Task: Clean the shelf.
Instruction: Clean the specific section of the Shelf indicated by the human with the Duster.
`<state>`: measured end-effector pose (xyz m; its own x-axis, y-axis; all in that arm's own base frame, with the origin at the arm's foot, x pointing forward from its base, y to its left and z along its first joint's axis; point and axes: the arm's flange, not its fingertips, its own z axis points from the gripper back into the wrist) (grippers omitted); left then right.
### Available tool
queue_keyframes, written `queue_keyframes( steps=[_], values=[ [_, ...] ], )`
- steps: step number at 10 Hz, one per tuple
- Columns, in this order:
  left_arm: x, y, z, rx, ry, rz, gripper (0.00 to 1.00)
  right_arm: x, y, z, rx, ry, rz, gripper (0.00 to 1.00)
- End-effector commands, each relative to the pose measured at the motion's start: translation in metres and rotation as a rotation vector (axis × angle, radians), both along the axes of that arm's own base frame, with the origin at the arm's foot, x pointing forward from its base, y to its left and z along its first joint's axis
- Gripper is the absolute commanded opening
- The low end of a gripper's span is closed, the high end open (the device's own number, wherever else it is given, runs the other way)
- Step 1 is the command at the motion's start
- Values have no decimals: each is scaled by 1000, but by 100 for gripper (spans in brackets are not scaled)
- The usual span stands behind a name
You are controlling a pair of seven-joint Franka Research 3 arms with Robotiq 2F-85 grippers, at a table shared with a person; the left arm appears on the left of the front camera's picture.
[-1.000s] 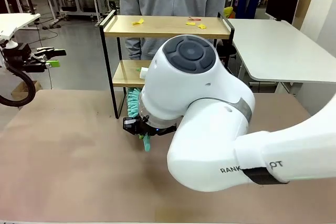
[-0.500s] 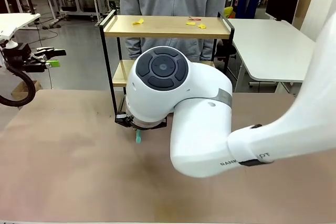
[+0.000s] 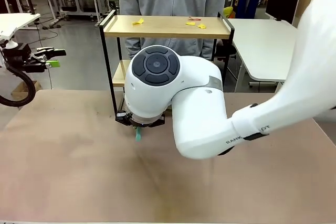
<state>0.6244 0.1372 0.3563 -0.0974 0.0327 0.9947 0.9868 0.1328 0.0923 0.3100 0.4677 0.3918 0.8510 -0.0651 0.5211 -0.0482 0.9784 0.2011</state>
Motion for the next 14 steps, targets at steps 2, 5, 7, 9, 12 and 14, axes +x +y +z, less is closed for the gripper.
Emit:
queue_keyframes(
  steps=[2, 5, 7, 9, 12, 14],
  values=[
    [-1, 0, 2, -2, -6, -3, 100, -6, -2, 5, 1, -16, 8, 13],
    [-1, 0, 2, -2, -6, -3, 100, -4, 2, 4, 0, -2, 8, 13],
    [-1, 0, 2, -2, -6, -3, 100, 12, 24, -3, 6, -24, -22, 13],
    [-1, 0, 2, -2, -6, -3, 100, 24, 42, -13, -1, -26, -30, 13],
    [-1, 0, 2, -2, -6, -3, 100, 43, 57, -25, -20, -19, -3, 13],
    [-1, 0, 2, -2, -6, -3, 100, 56, 59, -29, -12, -22, -12, 13]
  ],
)
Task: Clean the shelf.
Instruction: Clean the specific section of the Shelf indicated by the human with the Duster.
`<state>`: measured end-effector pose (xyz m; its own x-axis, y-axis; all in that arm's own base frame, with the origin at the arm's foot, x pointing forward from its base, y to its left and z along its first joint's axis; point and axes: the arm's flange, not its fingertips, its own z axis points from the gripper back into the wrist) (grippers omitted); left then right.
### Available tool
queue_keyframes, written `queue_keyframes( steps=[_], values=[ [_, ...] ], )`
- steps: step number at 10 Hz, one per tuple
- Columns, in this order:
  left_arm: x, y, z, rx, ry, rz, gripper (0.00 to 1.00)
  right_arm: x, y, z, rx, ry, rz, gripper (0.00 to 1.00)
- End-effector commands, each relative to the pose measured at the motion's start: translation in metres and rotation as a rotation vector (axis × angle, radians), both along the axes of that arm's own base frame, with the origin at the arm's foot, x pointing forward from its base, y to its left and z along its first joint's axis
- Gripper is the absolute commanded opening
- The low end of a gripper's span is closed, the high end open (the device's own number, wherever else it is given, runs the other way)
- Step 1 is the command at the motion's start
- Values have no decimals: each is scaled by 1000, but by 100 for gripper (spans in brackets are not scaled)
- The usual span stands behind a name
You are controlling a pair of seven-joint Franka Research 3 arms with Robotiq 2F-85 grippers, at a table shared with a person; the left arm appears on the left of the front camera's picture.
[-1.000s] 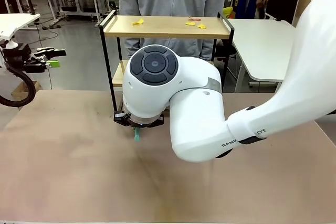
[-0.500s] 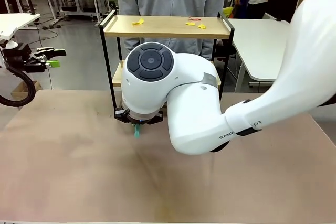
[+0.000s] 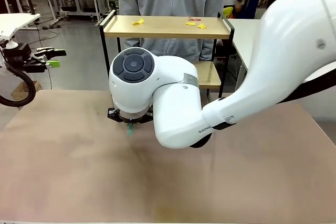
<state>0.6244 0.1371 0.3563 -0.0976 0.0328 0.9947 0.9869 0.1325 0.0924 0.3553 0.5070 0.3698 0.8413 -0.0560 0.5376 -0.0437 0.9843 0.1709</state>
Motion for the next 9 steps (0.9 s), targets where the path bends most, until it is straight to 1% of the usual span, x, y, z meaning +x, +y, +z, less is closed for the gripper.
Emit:
queue_keyframes(
  steps=[1, 5, 6, 7, 8, 9],
  values=[
    [-1, 0, 2, -2, -6, -3, 100, 15, 23, -13, 19, 5, -14, 13],
    [-1, 0, 2, -2, -6, -3, 100, 21, 25, -26, -3, 63, -32, 13],
    [-1, 0, 2, -2, -6, -3, 100, 21, 25, -25, -12, 74, -48, 13],
    [-1, 0, 2, -2, -6, -3, 100, 11, 31, -21, -82, 122, 51, 13],
    [-1, 0, 2, -2, -6, -3, 100, 17, 21, -30, -2, 61, -53, 13],
    [-1, 0, 2, -2, -6, -3, 100, 17, 21, -30, -2, 61, -53, 13]
  ],
)
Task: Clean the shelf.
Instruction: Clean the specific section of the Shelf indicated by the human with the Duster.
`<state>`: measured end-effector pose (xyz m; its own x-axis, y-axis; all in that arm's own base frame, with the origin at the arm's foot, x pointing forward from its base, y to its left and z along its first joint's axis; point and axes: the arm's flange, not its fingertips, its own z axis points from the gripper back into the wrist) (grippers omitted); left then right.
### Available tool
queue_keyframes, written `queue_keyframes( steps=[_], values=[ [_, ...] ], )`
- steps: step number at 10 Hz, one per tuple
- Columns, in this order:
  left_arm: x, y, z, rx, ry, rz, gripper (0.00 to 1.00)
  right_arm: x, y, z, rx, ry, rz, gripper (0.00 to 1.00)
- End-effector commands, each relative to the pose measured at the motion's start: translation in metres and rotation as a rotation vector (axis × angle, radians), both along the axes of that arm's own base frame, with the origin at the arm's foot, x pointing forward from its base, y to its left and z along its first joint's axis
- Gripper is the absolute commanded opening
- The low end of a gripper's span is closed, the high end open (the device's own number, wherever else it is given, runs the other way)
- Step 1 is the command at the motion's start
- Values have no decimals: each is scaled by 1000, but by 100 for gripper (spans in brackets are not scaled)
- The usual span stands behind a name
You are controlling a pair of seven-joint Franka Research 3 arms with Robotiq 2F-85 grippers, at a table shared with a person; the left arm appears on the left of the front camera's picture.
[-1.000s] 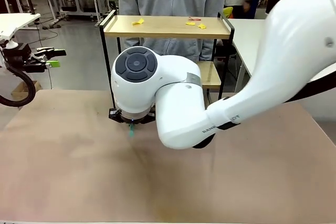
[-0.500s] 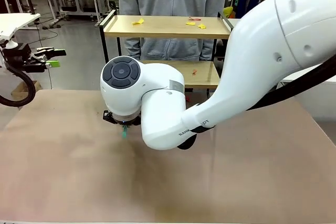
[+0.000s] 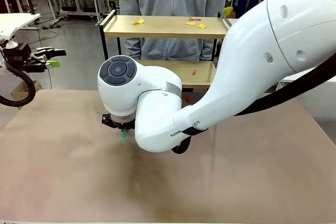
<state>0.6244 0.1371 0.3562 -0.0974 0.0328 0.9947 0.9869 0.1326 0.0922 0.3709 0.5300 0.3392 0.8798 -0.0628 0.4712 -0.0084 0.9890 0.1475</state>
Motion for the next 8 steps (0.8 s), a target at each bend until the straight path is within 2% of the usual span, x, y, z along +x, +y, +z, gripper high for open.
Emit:
queue_keyframes(
  steps=[1, 3, 6, 8],
  values=[
    [-1, 0, 3, -2, -6, -3, 100, 1, -2, 1, 23, -19, -30, 13],
    [-1, 0, 3, -2, -6, -3, 100, 3, -1, 0, 0, -4, -6, 13],
    [-1, 0, 3, -2, -6, -3, 100, 16, -47, 2, 7, 67, -19, 13],
    [-1, 0, 3, -2, -6, -3, 100, 24, -74, 6, 14, 87, -43, 13]
  ],
)
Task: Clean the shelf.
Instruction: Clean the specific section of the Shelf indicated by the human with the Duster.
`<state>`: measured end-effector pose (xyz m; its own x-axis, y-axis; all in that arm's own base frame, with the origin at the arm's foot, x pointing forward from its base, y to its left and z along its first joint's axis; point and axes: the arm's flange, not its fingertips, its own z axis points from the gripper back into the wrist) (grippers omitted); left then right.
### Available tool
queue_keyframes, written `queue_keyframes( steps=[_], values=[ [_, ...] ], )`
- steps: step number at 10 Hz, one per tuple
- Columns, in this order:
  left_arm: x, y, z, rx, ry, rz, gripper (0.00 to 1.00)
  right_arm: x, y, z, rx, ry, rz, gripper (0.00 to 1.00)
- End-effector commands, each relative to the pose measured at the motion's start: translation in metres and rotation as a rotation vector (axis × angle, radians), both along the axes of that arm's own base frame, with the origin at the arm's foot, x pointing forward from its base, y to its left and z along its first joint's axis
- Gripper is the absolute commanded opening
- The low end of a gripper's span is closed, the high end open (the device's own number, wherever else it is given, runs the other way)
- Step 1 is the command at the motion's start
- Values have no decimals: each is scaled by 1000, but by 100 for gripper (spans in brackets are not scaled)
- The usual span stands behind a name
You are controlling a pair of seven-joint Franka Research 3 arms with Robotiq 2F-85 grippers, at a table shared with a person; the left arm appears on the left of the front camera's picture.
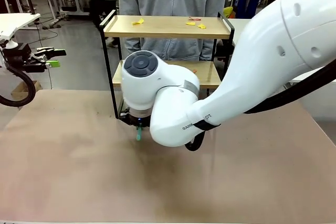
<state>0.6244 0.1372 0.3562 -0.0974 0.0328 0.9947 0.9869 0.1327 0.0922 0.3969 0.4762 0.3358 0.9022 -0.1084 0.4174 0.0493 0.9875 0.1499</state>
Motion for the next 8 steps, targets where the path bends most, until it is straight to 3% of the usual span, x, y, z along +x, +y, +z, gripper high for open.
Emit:
queue_keyframes(
  steps=[1, 8],
  values=[
    [-1, 0, 3, -2, -6, -3, 100, 3, -36, 12, 20, 35, -4, 13],
    [-1, 0, 3, -2, -6, -3, 100, 26, -124, 17, -31, 100, -134, 13]
  ],
)
